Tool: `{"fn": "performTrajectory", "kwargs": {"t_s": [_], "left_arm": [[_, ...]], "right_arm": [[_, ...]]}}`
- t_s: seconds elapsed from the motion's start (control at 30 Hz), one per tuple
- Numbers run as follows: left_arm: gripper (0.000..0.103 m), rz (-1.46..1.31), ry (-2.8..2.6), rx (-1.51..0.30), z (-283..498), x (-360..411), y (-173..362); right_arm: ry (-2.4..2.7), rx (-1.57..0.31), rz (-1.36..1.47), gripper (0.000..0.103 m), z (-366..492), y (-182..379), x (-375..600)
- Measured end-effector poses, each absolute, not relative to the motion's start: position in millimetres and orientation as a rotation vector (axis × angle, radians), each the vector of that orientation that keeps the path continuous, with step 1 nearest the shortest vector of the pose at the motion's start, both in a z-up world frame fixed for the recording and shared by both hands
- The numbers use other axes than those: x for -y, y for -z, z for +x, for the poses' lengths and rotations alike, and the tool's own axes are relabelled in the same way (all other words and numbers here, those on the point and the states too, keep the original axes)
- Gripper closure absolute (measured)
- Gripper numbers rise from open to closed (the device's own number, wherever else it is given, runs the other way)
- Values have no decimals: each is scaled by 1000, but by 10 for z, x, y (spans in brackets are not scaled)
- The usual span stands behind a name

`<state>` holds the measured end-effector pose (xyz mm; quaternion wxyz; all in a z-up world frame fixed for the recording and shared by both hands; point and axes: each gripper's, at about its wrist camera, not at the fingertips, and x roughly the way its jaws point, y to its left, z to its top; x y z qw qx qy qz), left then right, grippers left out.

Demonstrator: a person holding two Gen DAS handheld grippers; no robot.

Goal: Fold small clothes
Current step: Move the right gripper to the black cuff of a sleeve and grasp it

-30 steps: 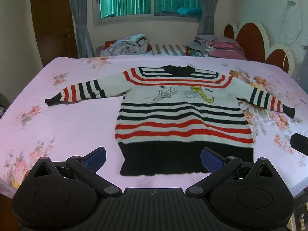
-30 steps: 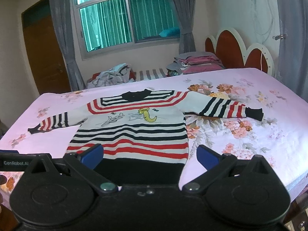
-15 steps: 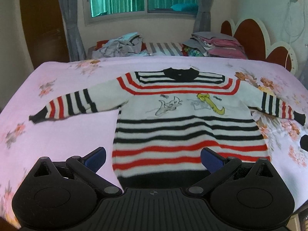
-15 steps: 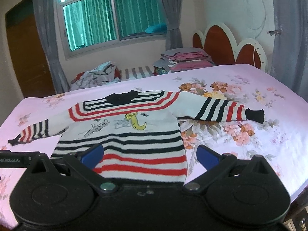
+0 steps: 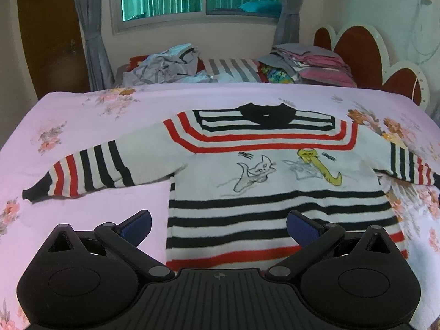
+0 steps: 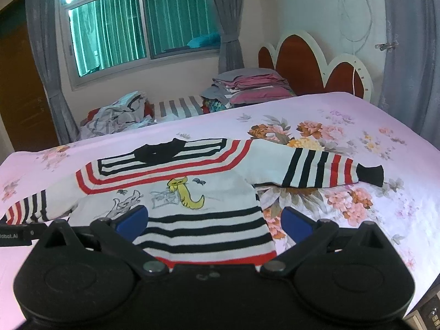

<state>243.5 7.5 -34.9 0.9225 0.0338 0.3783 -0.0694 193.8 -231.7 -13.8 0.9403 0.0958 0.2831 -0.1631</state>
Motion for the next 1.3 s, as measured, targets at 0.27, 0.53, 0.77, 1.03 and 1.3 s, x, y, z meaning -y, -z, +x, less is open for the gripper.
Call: {"fn": "performTrajectory", "kwargs": {"t_s": [0.27,0.53,0.77,1.03,1.3], "left_arm": [[0,39,129,-773,2716,37,486],[0,-8,105,-789,3002,348,669],[0,-2,84,-812,3315,768,877],[0,-4,64,-823,3533,1110,969],[0,5,40,-839,3649,1196,1035]], "right_arm": [[368,-586,185,0,2150,222,2709],[466,-607,223,11,2354,475,3655],[574,-677,379,17,2476,910,4637],[640,-727,527,19,2614,1288,5399],[654,-702,659,26,2802,1522,5808]]}}
